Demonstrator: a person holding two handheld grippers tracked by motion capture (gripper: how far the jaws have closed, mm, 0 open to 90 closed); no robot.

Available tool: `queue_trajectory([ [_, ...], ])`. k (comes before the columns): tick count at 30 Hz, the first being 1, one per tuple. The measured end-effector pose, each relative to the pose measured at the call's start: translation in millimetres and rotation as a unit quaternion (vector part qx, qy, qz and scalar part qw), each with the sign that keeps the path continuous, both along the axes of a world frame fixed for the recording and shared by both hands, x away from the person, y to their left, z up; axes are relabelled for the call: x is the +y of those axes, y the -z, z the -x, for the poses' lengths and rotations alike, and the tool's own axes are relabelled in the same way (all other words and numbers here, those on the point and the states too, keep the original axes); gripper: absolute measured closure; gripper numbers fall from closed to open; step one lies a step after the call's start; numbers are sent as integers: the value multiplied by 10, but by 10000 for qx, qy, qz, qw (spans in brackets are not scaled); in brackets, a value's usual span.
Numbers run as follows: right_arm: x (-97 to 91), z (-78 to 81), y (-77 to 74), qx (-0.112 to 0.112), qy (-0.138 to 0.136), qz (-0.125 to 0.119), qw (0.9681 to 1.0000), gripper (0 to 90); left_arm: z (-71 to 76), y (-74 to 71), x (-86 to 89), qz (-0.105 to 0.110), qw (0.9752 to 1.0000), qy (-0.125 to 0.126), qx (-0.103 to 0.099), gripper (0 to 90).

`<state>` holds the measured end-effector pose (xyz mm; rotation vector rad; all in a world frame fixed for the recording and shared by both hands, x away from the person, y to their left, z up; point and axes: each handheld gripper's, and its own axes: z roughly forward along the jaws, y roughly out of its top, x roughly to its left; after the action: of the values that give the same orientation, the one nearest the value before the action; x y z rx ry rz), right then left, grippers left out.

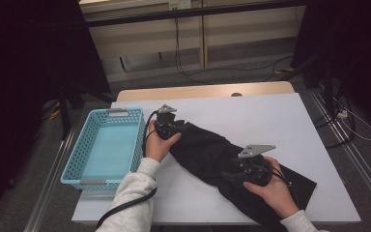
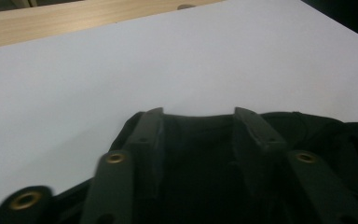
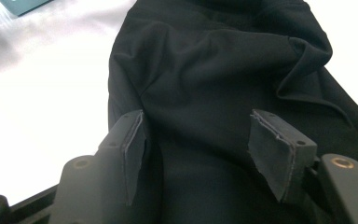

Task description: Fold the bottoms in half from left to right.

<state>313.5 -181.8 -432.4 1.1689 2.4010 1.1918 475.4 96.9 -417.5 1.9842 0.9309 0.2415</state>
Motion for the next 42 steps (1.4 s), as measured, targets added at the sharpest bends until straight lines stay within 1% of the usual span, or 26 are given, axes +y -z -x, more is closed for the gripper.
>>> queue_trajectory([
  [1,2,2,1,2,3,6,10000,364,40,7,31,-66,10000,19,-27,452],
  [2,7,4,3,15,-5,12,10000,360,79,20,65,-117,9999,27,-48,437],
  [3,15,8,2,13,-8,31,10000,357,115,35,100,-144,9999,32,-25,426],
  [6,47,15,-5,4,-37,45,10000,348,204,83,177,-163,9998,-76,20,374],
  [8,66,15,-9,-16,-65,41,10000,345,264,116,197,-178,9998,-63,30,357],
  [10,74,14,-11,-23,-86,42,10000,344,313,169,223,-290,9995,-84,15,360],
  [11,75,12,-9,-17,-82,45,10000,341,322,192,236,-320,9995,-67,44,378],
  [14,72,6,-3,1,-82,30,10000,340,336,284,285,-530,9983,-174,136,421],
  [17,78,8,-7,-2,-95,7,10000,338,338,338,312,-611,9977,-194,229,482],
  [18,84,11,-11,-11,-100,8,9999,338,339,349,312,-627,9975,-205,242,535],
  [19,92,14,-14,-20,-110,14,9999,337,337,348,313,-623,9975,-229,244,552],
  [20,103,16,-15,-23,-121,18,9999,337,335,347,311,-659,9973,-211,247,589],
  [22,125,17,-11,-21,-169,41,9998,336,331,348,299,-722,9969,-212,238,694],
  [24,154,20,-4,-8,-202,47,9998,336,316,343,293,-740,9966,-220,285,766],
  [25,168,20,-2,-15,-232,55,9997,336,309,342,282,-677,9967,-289,335,798],
  [27,203,26,7,10,-290,76,9996,336,281,324,286,-620,9965,-251,508,848],
  [28,225,30,19,18,-328,103,9994,336,272,318,280,-624,9963,-313,496,854],
  [30,280,44,61,80,-433,151,9989,336,237,286,294,-590,9962,-261,592,868],
  [31,311,51,88,131,-500,170,9985,337,221,258,303,-594,9960,-266,610,873],
  [34,393,63,157,239,-662,273,9971,334,160,160,340,-513,9962,-370,606,874],
  [35,408,67,170,262,-682,300,9969,334,137,126,350,-510,9961,-394,611,874],
  [36,415,67,182,268,-711,321,9966,333,119,98,347,-434,9961,-468,608,876],
  [37,416,69,189,270,-712,337,9965,332,99,75,344,-417,9962,-499,585,876],
  [39,408,67,190,285,-701,297,9967,332,59,42,341,-439,9959,-532,588,876],
  [40,404,67,189,300,-694,297,9967,332,40,36,337,-415,9958,-527,619,878],
  [42,399,69,197,280,-702,277,9968,332,5,38,333,-446,9955,-526,647,877],
])
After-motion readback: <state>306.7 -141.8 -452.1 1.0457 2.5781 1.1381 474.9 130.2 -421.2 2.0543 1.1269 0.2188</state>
